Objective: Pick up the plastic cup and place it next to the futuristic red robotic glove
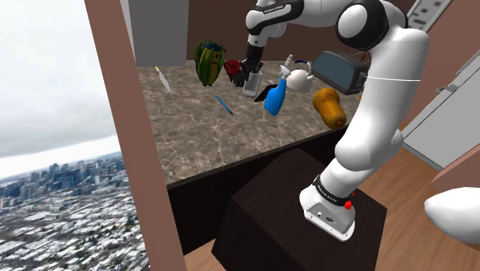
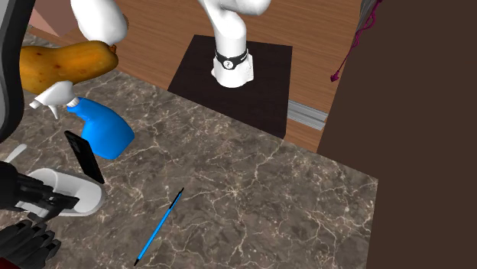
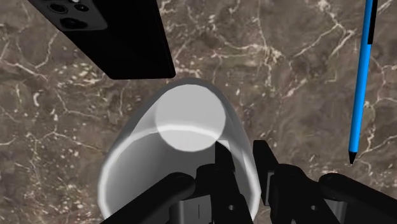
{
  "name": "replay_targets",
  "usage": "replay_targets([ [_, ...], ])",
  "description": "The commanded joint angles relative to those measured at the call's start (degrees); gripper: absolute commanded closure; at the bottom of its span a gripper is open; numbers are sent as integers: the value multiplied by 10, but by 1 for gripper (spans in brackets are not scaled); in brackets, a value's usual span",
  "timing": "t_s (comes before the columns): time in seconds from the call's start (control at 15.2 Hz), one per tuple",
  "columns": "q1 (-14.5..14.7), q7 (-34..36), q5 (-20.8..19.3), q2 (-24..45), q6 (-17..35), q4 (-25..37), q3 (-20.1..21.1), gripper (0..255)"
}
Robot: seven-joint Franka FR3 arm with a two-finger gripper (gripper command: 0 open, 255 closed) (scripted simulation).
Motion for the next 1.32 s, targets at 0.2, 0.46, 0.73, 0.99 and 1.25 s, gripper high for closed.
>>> replay_targets([
  [0.2, 0, 0, 0, 2, 8, -5, 0, 255],
  [0.46, 0, 0, 0, 2, 8, -5, 0, 255],
  [0.73, 0, 0, 0, 2, 8, -5, 0, 0],
  [0.99, 0, 1, 0, -6, -28, 22, 0, 0],
  [1.25, 0, 1, -1, -11, -60, 50, 0, 0],
])
